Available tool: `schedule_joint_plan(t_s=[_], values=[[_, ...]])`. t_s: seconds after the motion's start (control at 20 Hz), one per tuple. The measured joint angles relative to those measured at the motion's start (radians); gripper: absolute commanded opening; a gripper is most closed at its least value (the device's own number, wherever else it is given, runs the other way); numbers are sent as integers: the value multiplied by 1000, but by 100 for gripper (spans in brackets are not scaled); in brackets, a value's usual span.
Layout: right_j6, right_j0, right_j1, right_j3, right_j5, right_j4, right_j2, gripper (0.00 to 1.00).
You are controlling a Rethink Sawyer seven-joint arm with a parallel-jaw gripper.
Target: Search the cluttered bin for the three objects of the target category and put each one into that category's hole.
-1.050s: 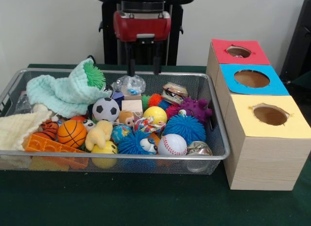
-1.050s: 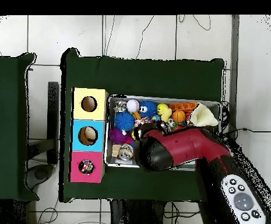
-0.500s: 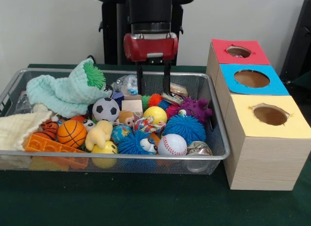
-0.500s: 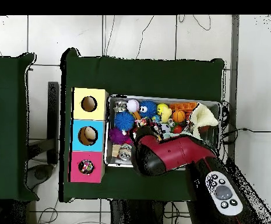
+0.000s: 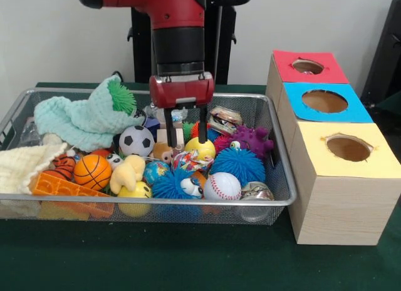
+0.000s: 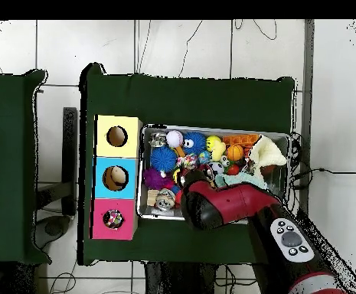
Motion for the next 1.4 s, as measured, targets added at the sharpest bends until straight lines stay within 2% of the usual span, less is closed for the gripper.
schedule_joint_plan(t_s=[0.55,0.8,1.1,1.15,1.4], values=[[0,65,122,-85,-10,0,-66,100],[0,65,159,-122,-27,0,-69,100],[0,48,178,-124,-84,0,-68,100],[0,43,181,-123,-98,0,-67,0],[0,31,178,-122,-100,0,-65,0]])
